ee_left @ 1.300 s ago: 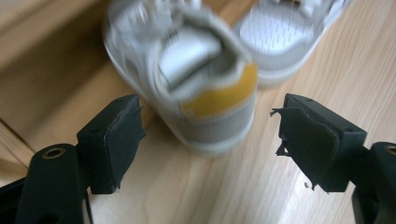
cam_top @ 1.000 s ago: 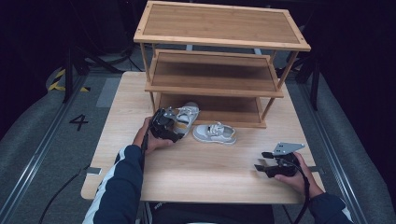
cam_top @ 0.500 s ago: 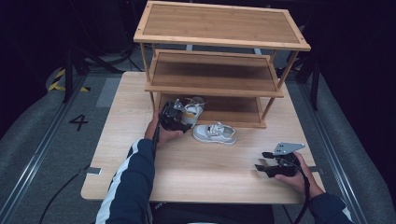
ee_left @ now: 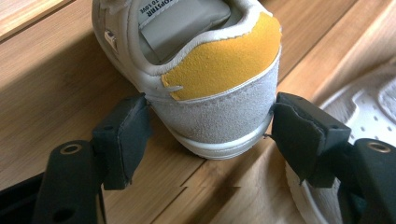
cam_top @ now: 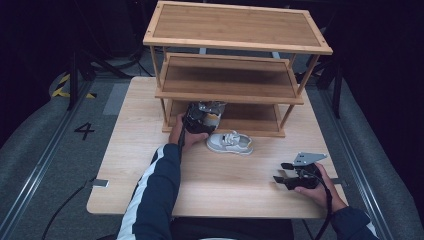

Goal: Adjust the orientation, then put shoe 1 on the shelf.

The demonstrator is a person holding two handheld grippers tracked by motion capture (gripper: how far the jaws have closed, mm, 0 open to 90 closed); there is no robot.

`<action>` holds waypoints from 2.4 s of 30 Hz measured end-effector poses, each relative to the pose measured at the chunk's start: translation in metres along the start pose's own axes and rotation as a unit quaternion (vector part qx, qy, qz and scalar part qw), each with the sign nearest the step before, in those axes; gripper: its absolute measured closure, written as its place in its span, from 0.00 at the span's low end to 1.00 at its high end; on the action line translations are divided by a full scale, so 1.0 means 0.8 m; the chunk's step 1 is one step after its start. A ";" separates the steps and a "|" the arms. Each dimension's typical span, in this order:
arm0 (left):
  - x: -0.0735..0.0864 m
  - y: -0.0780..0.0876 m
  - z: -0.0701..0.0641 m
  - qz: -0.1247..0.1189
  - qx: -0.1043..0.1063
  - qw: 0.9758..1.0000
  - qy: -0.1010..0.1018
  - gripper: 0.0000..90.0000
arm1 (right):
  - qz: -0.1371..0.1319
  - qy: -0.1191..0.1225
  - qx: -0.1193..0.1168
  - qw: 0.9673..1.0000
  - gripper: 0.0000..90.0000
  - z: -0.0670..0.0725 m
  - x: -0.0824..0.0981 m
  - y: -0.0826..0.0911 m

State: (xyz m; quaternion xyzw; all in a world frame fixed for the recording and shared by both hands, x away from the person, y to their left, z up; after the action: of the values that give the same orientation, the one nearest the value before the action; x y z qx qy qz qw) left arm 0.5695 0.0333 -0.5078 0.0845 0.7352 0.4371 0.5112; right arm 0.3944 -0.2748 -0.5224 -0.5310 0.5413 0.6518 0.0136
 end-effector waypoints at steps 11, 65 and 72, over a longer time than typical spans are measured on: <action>0.019 0.030 -0.021 -0.022 0.008 1.000 -0.011 0.30 | -0.006 -0.002 -0.001 1.000 0.41 -0.003 -0.003 0.003; 0.222 0.150 -0.100 -0.004 0.051 0.999 -0.001 0.17 | -0.036 0.136 -0.138 0.980 0.39 0.098 -0.125 -0.064; 0.222 0.150 -0.100 -0.003 0.053 0.999 -0.002 0.17 | -0.044 0.151 -0.121 0.980 0.43 0.103 -0.141 -0.056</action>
State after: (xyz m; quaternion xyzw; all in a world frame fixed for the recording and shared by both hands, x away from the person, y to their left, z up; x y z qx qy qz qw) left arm 0.3827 0.1628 -0.5334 0.1104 0.7566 0.3954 0.5090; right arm 0.4142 -0.1342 -0.4862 -0.6441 0.4308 0.6235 -0.1042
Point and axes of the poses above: each handheld gripper's, and its own axes: y roughly backward along the jaws, x roughly out of its underside, z roughly to its left, the point moved 7 cm from there along -y, roughly forward along the jaws, and after that the axes turned 12 degrees about x, right-handed, at the moved point
